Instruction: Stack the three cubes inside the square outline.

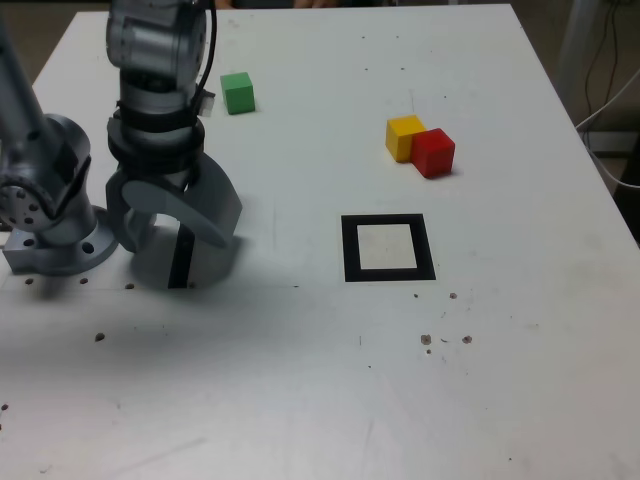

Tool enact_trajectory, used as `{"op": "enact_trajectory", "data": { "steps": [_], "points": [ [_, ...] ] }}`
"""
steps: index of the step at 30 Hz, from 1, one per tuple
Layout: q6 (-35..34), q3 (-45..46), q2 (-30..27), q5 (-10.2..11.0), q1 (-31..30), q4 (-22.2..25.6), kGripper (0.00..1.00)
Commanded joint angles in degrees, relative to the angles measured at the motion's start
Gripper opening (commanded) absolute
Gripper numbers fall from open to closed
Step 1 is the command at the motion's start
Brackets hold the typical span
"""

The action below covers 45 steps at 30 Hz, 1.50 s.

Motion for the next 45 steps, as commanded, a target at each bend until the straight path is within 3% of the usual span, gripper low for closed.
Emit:
{"op": "enact_trajectory", "data": {
  "steps": [1,26,45],
  "points": [
    [0.0,0.1,0.0,0.0,-0.1,0.0,1.0],
    [-0.7,-4.0,-0.3,-1.6,-0.1,4.1,0.99],
    [0.0,-18.8,4.4,0.3,0.0,13.0,0.99]
  ]
}}
